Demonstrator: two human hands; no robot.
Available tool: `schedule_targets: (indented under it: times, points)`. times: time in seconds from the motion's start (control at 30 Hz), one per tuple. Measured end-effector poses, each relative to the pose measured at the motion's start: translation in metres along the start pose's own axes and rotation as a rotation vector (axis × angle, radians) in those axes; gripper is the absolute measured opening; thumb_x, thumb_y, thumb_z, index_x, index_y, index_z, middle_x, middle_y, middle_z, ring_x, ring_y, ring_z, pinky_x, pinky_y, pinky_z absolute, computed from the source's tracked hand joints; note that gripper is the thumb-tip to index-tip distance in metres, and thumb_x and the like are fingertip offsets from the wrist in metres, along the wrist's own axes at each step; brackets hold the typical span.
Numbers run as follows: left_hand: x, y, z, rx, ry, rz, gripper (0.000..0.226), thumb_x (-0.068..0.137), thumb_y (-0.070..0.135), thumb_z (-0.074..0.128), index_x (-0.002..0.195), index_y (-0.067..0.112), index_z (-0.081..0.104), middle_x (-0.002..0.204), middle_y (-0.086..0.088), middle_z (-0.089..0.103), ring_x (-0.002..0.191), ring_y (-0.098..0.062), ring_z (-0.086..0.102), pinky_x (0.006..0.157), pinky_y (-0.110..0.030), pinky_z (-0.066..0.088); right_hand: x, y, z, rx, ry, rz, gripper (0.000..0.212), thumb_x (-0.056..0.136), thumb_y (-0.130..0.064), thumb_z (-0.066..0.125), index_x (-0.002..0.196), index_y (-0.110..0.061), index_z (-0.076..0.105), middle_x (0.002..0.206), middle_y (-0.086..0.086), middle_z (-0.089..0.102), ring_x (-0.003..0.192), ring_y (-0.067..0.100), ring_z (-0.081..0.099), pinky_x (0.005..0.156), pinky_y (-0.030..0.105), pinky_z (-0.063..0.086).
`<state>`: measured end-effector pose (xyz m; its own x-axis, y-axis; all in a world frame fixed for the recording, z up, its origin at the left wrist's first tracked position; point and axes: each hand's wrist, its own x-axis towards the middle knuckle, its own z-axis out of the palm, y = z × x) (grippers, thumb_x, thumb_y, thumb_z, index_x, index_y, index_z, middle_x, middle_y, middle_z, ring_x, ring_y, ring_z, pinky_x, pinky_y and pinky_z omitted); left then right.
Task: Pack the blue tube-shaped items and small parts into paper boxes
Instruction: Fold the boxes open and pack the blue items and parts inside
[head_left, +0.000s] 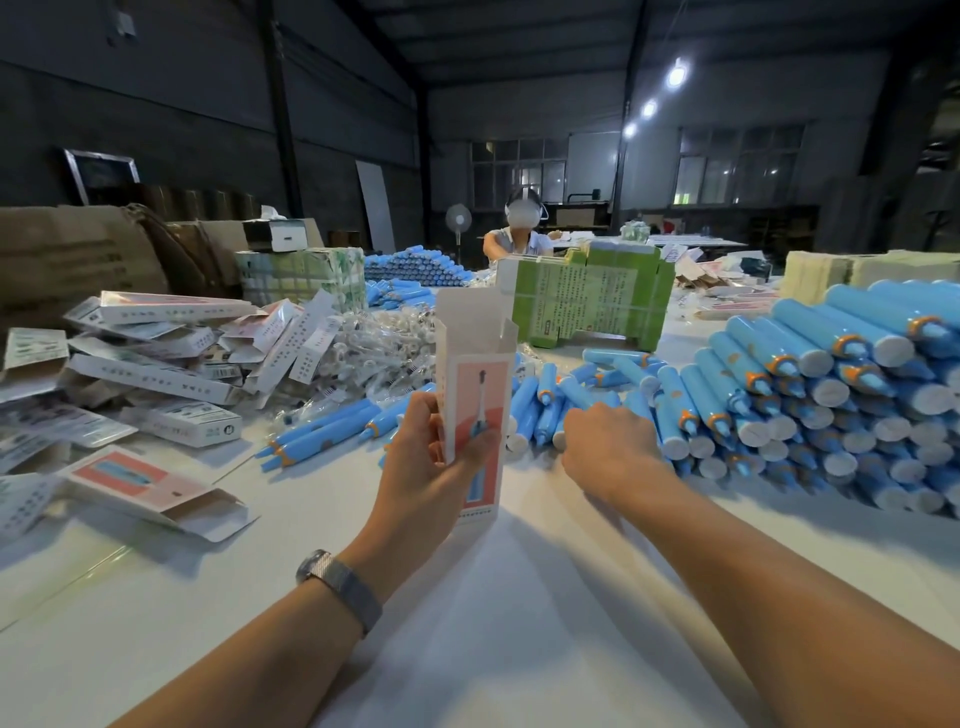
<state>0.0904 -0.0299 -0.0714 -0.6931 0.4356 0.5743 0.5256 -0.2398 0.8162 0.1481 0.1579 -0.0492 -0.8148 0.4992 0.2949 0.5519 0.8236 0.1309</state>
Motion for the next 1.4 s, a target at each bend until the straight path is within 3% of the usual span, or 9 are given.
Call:
schedule_targets:
  times: [0.13,0.27,0.4,0.5,0.73,0.87,1.0,1.13,1.4]
  points:
    - [0.000,0.000,-0.001,0.004,-0.009,-0.003,0.032,0.087,0.026,0.073,0.085,0.051,0.053,0.093,0.016,0.069,0.087,-0.009,0.070,0.074,-0.030,0.061,-0.004,-0.001,-0.009,0.142,-0.108,0.043,0.019,0.087,-0.034,0.053,0.094,-0.019,0.044,0.107,0.003,0.061,0.103,0.026,0.060,0.071,0.030,0.038]
    - [0.001,0.000,0.000,0.010,-0.003,-0.008,0.024,0.081,0.034,0.072,0.085,0.047,0.052,0.092,0.011,0.069,0.087,-0.013,0.070,0.077,-0.038,0.062,-0.005,0.004,-0.020,0.217,-0.292,0.023,0.018,0.077,-0.036,0.053,0.084,-0.020,0.053,0.076,-0.003,0.067,0.058,0.015,0.062,0.071,0.027,0.053]
    - [0.000,0.001,0.000,0.008,-0.015,-0.031,0.023,0.078,0.036,0.070,0.087,0.046,0.052,0.093,0.013,0.070,0.089,-0.013,0.070,0.082,-0.044,0.061,-0.005,0.005,-0.014,0.183,-0.162,0.046,0.020,0.087,-0.036,0.054,0.100,-0.022,0.047,0.111,0.007,0.059,0.101,0.029,0.060,0.074,0.032,0.040]
    - [0.000,0.001,-0.001,0.020,-0.017,-0.035,0.023,0.077,0.037,0.070,0.088,0.048,0.052,0.094,0.015,0.069,0.090,-0.010,0.070,0.083,-0.044,0.061,-0.005,0.005,-0.013,0.229,-0.153,0.061,0.029,0.085,-0.033,0.059,0.104,-0.017,0.044,0.103,0.008,0.055,0.107,0.030,0.055,0.073,0.032,0.037]
    - [0.001,0.000,-0.002,0.029,-0.016,-0.032,0.024,0.077,0.038,0.071,0.086,0.052,0.054,0.094,0.014,0.070,0.089,-0.011,0.070,0.083,-0.046,0.061,0.001,0.025,-0.035,0.702,-0.255,0.147,0.019,0.078,-0.025,0.068,0.075,-0.010,0.055,0.051,0.004,0.052,0.040,0.018,0.043,0.039,0.018,0.033]
    - [0.001,-0.001,-0.003,0.025,-0.030,-0.030,0.023,0.078,0.038,0.070,0.086,0.052,0.054,0.095,0.013,0.070,0.090,-0.012,0.070,0.083,-0.045,0.061,0.001,0.037,-0.050,1.134,-0.275,0.235,0.012,0.081,-0.012,0.063,0.085,-0.015,0.051,0.042,-0.003,0.029,0.033,0.012,0.021,0.036,0.012,0.018]
    - [0.000,0.000,-0.002,0.059,-0.019,-0.014,0.023,0.079,0.038,0.069,0.087,0.052,0.052,0.094,0.013,0.069,0.087,-0.011,0.069,0.081,-0.044,0.061,0.001,0.028,-0.055,1.422,-0.171,0.311,0.014,0.084,-0.015,0.064,0.096,-0.015,0.055,0.057,0.001,0.039,0.032,0.009,0.027,0.040,0.017,0.022]
    - [0.002,0.001,-0.007,0.132,0.002,-0.012,0.023,0.079,0.042,0.067,0.090,0.053,0.049,0.097,0.023,0.068,0.085,-0.002,0.068,0.080,-0.044,0.060,0.000,0.016,-0.055,1.673,-0.019,0.287,0.042,0.082,-0.015,0.063,0.122,-0.014,0.049,0.072,0.004,0.051,0.035,0.015,0.040,0.037,0.020,0.034]
    - [0.005,-0.002,-0.011,0.142,0.004,0.005,0.035,0.089,0.027,0.073,0.088,0.053,0.050,0.096,0.021,0.068,0.084,-0.002,0.068,0.075,-0.035,0.059,-0.008,0.013,-0.062,1.687,0.125,0.169,0.044,0.087,-0.014,0.056,0.128,-0.019,0.041,0.080,0.011,0.060,0.043,0.015,0.050,0.039,0.023,0.037]
